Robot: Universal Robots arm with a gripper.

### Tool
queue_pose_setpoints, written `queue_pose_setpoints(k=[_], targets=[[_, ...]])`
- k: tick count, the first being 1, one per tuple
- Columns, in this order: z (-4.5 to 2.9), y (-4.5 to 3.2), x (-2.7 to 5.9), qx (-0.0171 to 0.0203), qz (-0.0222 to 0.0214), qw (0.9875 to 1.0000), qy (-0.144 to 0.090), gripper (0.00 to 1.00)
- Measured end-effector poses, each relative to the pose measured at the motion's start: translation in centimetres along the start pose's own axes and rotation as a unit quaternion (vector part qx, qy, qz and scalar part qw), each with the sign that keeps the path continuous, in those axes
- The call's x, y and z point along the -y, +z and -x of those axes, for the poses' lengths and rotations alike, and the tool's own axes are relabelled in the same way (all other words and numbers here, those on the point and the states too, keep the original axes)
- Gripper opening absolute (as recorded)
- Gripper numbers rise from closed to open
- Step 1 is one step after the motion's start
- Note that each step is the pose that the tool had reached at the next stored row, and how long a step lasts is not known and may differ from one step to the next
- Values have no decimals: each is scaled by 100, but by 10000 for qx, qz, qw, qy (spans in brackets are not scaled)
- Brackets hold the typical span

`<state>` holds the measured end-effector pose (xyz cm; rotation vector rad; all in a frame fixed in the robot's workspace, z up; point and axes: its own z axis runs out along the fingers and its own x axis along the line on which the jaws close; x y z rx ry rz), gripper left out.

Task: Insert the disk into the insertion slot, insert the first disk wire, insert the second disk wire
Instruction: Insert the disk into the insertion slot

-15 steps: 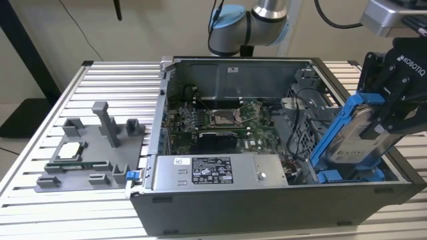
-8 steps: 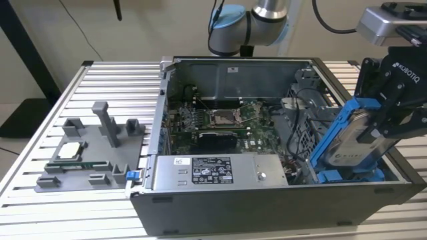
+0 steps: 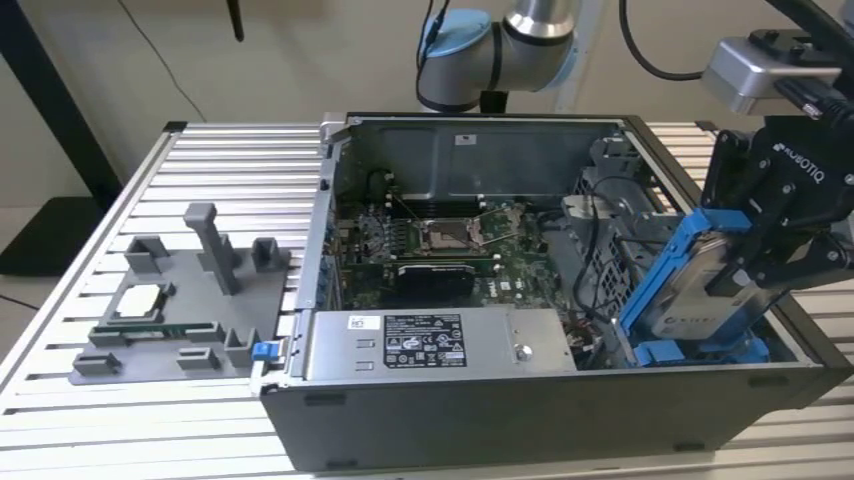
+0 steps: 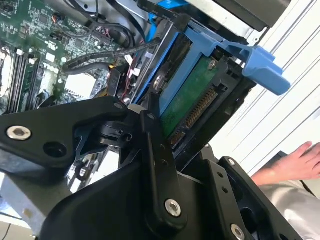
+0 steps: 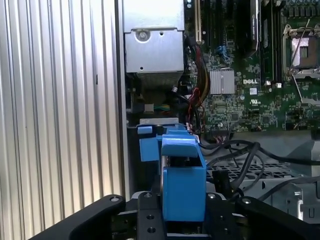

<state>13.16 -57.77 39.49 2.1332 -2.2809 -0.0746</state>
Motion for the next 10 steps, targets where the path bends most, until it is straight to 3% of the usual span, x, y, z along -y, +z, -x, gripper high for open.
queue_pose_setpoints(k=[10], targets=[[-1,33,1,0,0,10000,0,0]])
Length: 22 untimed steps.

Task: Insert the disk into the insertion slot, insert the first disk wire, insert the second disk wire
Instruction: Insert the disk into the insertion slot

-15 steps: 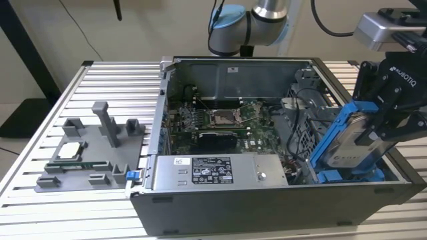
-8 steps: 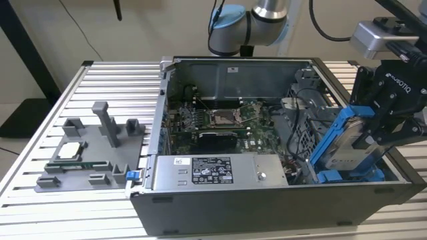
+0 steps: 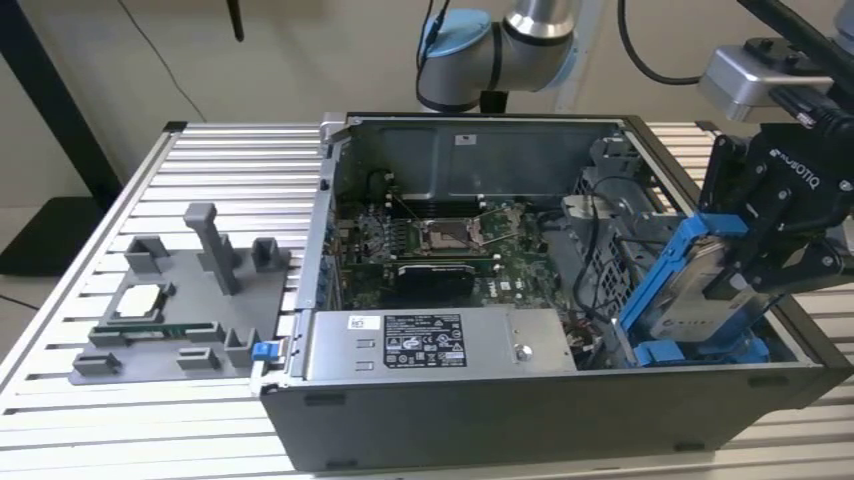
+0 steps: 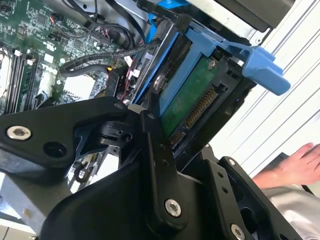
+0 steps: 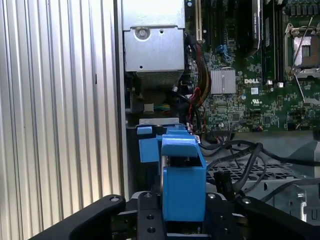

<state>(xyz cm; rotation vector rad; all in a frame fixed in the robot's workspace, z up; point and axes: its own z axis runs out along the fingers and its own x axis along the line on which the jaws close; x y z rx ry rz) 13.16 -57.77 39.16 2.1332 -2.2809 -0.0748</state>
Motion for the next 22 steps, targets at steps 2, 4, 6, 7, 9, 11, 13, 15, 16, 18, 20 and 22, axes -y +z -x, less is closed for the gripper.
queue_pose_setpoints(k=[2,4,6,7,9,11,13,15,16,18,20,22], targets=[[0,0,0,-1,0,10000,0,100],[0,1,0,0,-1,10000,1,100],[0,-2,-1,1,0,10000,0,100],[0,-11,-1,0,4,10000,0,100],[1,-57,-3,-2,18,10000,1,100],[2,-108,-6,-2,24,10000,1,100],[13,-112,-7,1,24,10000,1,100],[43,-114,-14,5,18,10000,0,100],[63,-113,-19,12,11,10000,0,100],[111,-111,-29,36,-5,10000,-2,100],[162,-110,-37,60,-23,10000,-3,100],[214,-100,-46,73,-48,10000,-8,100]])
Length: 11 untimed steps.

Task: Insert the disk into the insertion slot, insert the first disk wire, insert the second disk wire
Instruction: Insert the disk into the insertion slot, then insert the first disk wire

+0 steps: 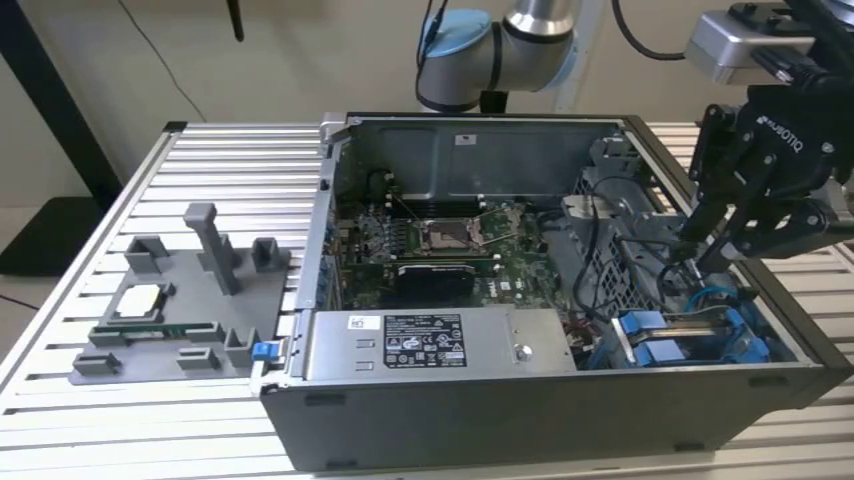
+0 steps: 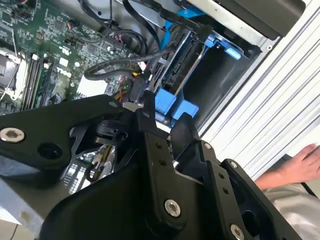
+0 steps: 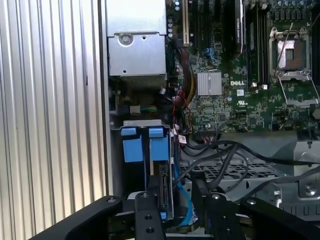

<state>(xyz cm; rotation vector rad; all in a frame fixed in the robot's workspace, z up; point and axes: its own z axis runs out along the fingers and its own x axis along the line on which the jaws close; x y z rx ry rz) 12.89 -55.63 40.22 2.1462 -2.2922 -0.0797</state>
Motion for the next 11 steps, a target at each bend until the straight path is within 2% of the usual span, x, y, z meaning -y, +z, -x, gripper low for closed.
queue_pose_setpoints(k=[7,9,11], targets=[[116,70,-17,5,-133,9998,-126,100],[133,90,-28,6,-162,9997,-162,100],[134,103,-41,6,-172,9996,-213,100]])
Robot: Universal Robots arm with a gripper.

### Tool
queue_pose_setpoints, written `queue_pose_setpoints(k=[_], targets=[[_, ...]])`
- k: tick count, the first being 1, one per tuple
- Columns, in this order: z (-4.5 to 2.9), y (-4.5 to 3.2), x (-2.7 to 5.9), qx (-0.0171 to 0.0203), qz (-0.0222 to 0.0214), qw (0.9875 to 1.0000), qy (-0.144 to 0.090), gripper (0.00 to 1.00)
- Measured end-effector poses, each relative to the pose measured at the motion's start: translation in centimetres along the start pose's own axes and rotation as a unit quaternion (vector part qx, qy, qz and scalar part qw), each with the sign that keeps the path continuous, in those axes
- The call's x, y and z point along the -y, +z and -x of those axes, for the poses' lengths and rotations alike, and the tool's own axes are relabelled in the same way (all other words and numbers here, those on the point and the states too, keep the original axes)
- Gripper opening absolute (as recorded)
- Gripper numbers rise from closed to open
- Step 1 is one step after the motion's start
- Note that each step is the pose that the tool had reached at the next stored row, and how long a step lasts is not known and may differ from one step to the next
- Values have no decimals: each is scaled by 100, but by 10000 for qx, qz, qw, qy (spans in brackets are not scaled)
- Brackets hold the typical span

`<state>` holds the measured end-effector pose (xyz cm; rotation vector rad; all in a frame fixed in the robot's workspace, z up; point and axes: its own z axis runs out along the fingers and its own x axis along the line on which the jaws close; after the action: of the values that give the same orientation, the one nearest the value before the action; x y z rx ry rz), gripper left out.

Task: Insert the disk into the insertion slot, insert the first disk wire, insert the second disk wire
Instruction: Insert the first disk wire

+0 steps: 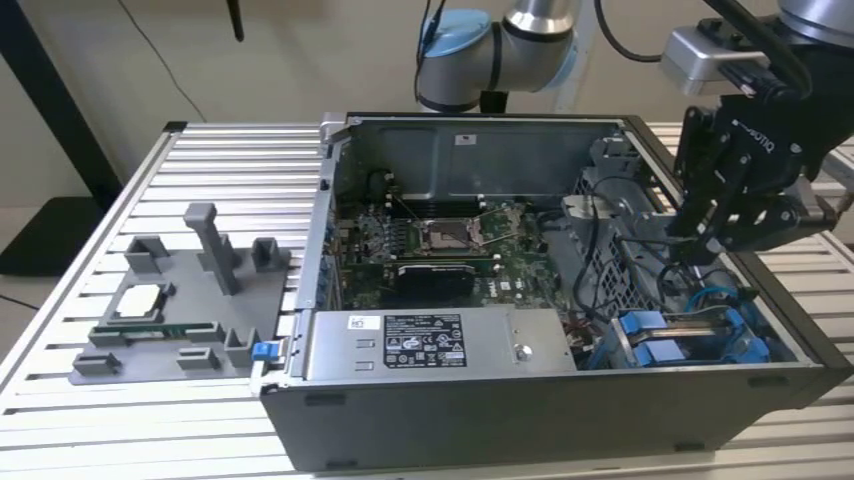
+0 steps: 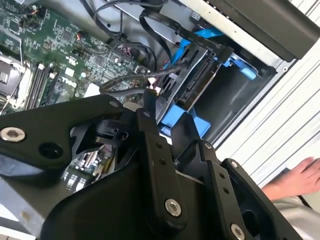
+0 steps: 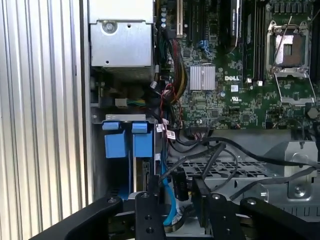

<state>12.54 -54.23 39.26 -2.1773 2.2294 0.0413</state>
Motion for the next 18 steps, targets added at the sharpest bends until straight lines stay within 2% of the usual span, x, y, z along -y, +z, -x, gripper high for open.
queue_pose_setpoints(k=[6,12,13,18], targets=[[-1,27,-31,0,-24,9998,-222,100],[-2,48,-53,7,-72,9991,-407,100],[-3,51,-56,7,-78,9990,-438,0],[-3,61,-66,14,-111,9983,-573,0]])
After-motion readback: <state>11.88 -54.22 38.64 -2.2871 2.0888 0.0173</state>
